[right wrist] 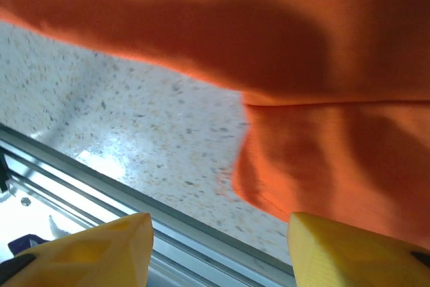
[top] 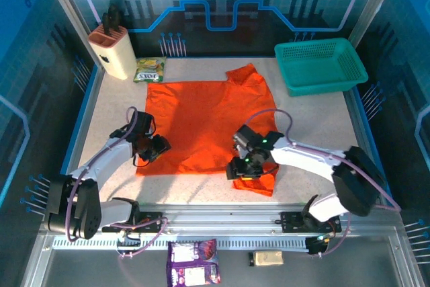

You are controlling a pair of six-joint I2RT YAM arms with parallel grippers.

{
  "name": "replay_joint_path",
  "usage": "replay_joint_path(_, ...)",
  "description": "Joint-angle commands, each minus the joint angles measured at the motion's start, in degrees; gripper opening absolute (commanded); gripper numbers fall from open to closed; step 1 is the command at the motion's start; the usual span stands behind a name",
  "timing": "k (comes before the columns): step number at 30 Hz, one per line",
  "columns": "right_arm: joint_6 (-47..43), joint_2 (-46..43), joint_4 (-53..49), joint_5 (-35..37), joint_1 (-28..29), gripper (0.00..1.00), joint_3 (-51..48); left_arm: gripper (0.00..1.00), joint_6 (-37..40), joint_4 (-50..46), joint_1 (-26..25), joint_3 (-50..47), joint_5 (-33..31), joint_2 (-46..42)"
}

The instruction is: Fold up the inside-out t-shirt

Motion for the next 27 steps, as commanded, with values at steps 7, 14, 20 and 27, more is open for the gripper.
replay_joint_path(7,2.8,-17.9,-14.5,4.4,-13.2,0.41,-14.5,0.39,-1.2,-0.7,0.0,-1.4,0.2,-1.2)
replay_joint_path(14,3.4,-19.9,-11.3,0.4,-17.2,0.37,-20.4,0.39,-1.4,0.1,0.0,-1.9,0.5,-1.1)
replay_joint_path(20,3.4,-17.8,-9.4,-0.9,-17.2,0.34,-21.5,0.39,-1.4,0.3,0.0,-2.0,0.5,-1.0)
replay_joint_path(27,5.1,-16.8,-6.8,-3.5,-17.3,0.30,-22.5,0.39,-1.5,0.6,0.0,-2.3,0.7,-0.7)
